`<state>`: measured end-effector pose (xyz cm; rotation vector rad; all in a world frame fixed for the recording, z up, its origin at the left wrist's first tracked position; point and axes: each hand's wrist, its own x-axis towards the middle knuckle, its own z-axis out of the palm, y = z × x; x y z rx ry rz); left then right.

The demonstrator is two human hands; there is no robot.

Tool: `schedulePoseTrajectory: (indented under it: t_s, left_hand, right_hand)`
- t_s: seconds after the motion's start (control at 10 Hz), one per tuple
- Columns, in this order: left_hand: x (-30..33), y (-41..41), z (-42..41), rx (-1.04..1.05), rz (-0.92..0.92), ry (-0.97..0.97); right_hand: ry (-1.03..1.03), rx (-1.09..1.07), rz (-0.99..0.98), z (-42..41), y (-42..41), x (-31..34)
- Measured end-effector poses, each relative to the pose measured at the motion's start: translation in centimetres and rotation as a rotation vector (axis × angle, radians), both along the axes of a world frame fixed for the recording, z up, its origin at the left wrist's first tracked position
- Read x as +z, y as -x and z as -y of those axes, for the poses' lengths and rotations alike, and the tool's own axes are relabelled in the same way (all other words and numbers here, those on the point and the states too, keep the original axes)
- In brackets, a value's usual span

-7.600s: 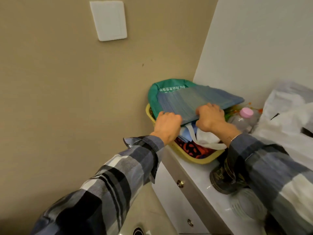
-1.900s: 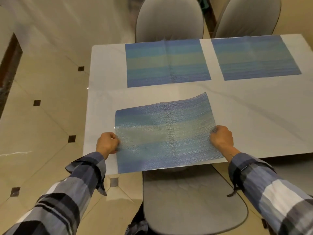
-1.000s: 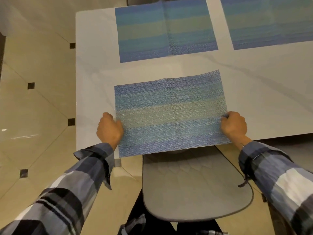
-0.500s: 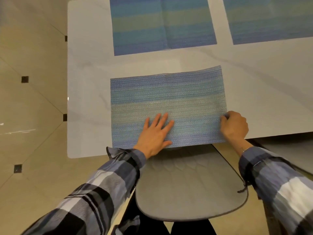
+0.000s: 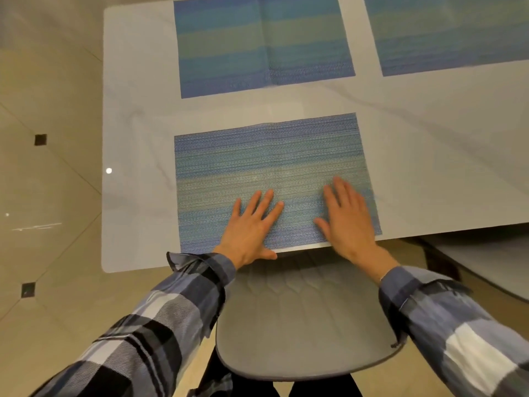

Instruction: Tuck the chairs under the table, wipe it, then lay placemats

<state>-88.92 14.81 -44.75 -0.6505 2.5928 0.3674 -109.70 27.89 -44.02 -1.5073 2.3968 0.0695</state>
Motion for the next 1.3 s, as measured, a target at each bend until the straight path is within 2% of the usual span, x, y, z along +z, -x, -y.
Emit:
schedulePoseTrajectory:
  t_s: [0.3, 1.0, 1.1, 1.3]
  left_hand:
    - [0.3, 0.6, -0.8, -0.011, 0.004, -0.009]
    - [1.0, 1.1, -1.1, -0.002, 0.03, -0.034]
    - [2.0, 1.2, -1.1, 0.053, 0.029, -0.115]
    - [5.6, 0.1, 0.1, 0.286, -0.118, -0.164]
  right_hand:
    - [-0.146, 0.029, -0.007, -2.0, 0.3, -1.8]
    - [-0.179, 0.001, 0.052, -2.0, 0.2, -0.4]
    - [-0.157, -0.014, 0.106, -1.5, 0.1, 1.0]
    - [-0.038, -0.037, 0.154, -1.0, 1.7, 5.6]
